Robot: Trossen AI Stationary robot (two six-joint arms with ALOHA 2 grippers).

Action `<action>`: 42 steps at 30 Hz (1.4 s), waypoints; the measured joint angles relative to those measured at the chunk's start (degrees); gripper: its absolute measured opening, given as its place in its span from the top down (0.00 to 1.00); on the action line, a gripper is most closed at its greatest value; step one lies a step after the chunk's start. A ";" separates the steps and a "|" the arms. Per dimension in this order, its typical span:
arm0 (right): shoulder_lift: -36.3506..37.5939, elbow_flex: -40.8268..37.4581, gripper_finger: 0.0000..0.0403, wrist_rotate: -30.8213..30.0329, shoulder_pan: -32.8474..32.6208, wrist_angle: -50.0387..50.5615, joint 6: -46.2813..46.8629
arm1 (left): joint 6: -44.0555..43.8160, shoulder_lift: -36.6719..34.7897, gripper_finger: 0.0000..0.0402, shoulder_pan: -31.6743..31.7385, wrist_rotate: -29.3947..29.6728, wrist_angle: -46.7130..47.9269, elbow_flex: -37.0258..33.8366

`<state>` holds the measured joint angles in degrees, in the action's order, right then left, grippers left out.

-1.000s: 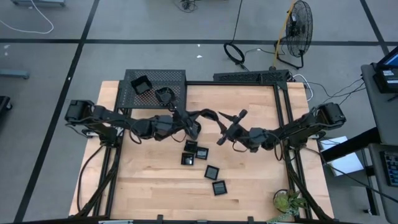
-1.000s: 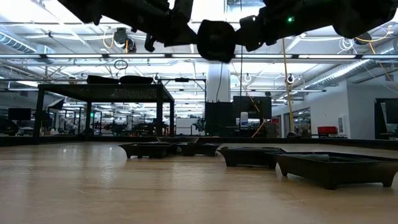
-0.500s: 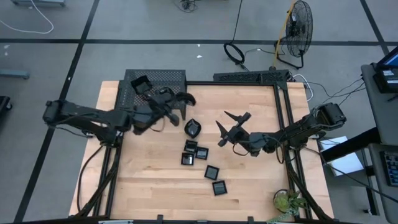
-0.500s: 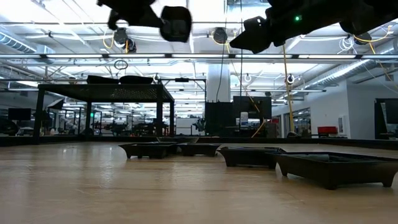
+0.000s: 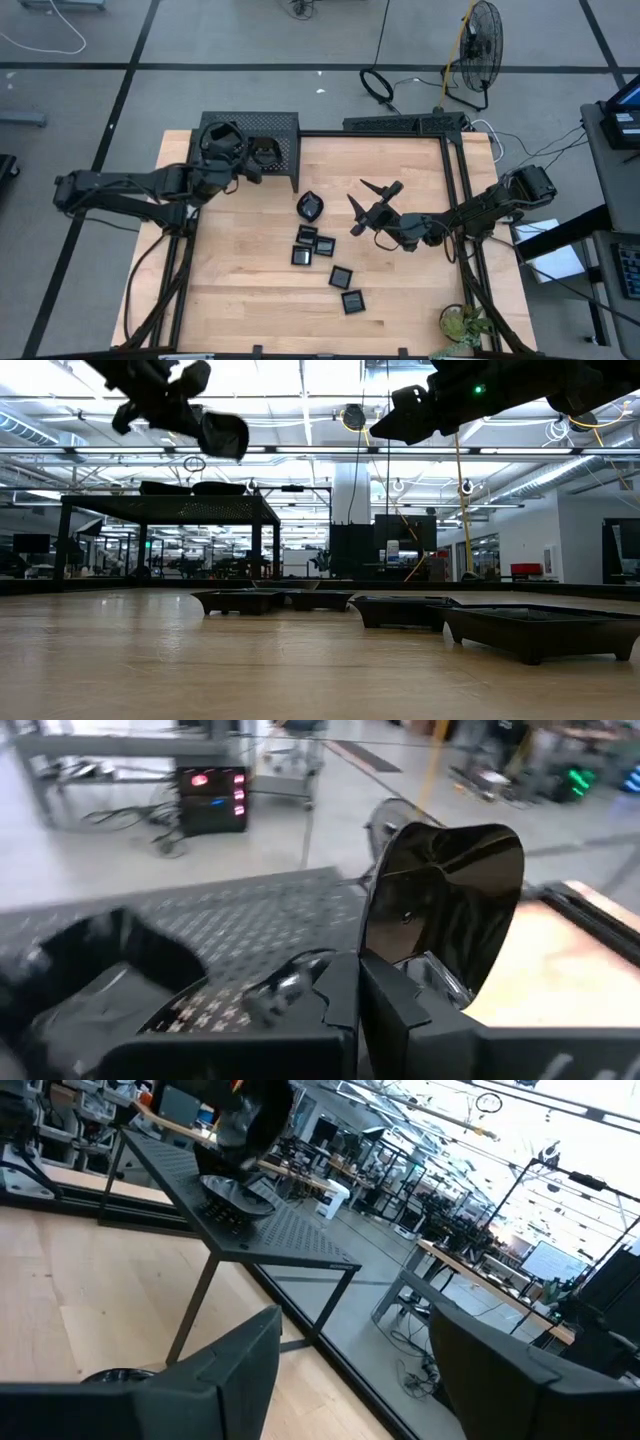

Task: Pick & Place Mini shaped plates
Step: Stack the leaf shaped plate on top of the leaf shaped plate on the shelf

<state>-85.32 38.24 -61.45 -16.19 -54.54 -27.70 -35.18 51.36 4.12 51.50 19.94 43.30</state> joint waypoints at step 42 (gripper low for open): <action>0.00 0.00 0.41 0.00 0.02 0.23 0.04 | -2.60 -0.07 0.78 2.15 0.79 -10.79 -8.65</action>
<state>-85.32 38.24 -61.45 -16.16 -54.32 -27.66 -37.77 51.29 6.27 52.29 9.15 34.65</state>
